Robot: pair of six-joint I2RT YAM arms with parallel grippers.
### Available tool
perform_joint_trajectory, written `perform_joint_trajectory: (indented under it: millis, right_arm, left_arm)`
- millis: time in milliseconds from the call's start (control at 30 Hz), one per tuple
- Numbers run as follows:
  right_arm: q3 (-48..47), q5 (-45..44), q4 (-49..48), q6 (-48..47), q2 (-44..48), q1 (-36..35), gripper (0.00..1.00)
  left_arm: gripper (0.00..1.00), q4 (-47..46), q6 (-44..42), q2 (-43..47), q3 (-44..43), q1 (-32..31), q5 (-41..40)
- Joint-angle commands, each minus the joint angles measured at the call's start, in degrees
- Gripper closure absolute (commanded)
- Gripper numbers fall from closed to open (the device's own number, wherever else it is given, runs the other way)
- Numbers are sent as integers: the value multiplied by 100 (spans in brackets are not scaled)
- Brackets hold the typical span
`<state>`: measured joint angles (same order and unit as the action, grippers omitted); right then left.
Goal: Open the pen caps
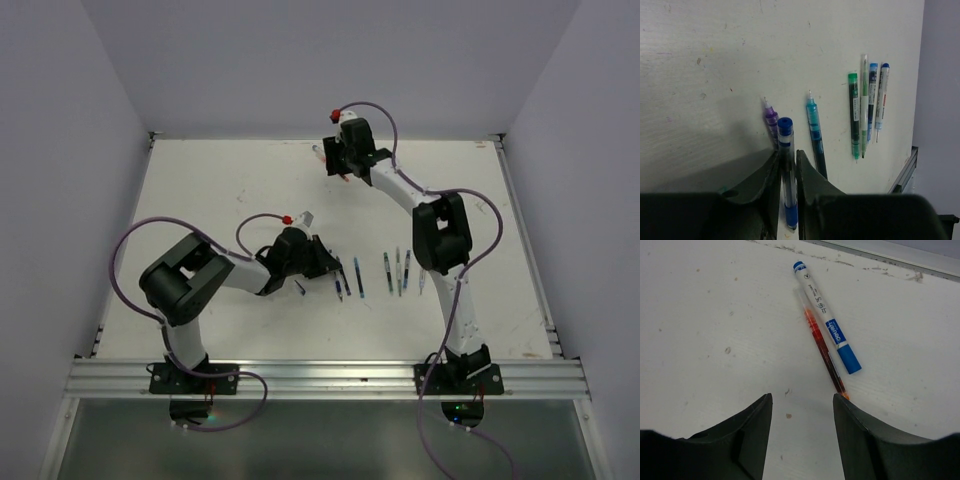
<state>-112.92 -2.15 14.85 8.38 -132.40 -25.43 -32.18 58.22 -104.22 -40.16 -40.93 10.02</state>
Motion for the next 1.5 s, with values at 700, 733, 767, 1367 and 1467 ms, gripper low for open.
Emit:
perform_joint_trajectory:
  millis: [700, 733, 767, 1367, 1467]
  right_arm:
    - [-1355, 593, 729, -662, -1192, 258, 45]
    - [-1338, 602, 738, -671, -1183, 258, 46]
    - [-1329, 593, 756, -680, -1209, 258, 46]
    - [-1795, 637, 1310, -1040, -1613, 249, 57]
    - [-1926, 558, 1432, -1102, -1719, 240, 61]
  left_arm:
    - [70, -578, 146, -221, -88, -12, -132]
    - [68, -587, 155, -221, -88, -12, -123]
    - [67, -587, 146, -204, -97, -12, -123]
    - [63, -798, 164, 376, 333, 164, -193]
    - [62, -851, 190, 491, 438, 234, -193]
